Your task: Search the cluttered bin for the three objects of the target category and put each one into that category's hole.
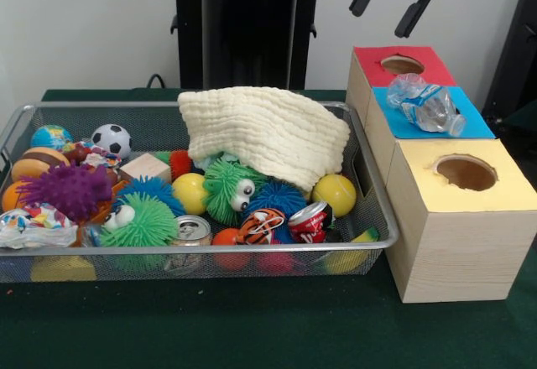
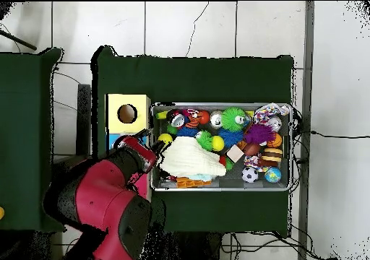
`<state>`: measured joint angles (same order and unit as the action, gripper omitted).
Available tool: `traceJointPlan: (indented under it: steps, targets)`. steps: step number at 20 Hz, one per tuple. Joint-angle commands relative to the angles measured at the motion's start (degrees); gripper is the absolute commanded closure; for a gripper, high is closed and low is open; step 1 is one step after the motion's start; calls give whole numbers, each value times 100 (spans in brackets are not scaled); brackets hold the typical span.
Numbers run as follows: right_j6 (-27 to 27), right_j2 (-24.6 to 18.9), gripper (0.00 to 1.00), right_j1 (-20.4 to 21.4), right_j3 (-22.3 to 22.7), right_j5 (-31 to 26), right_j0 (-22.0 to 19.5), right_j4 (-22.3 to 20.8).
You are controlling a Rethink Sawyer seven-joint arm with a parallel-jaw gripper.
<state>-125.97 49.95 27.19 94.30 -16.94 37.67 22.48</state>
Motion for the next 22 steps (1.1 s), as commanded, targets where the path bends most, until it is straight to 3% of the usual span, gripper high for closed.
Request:
traceJointPlan:
  steps: [1,22]
  targets:
    - [-540,-838,0,19,169,209,-217,-313]
    - [-629,-815,0,-64,166,271,-201,-283]
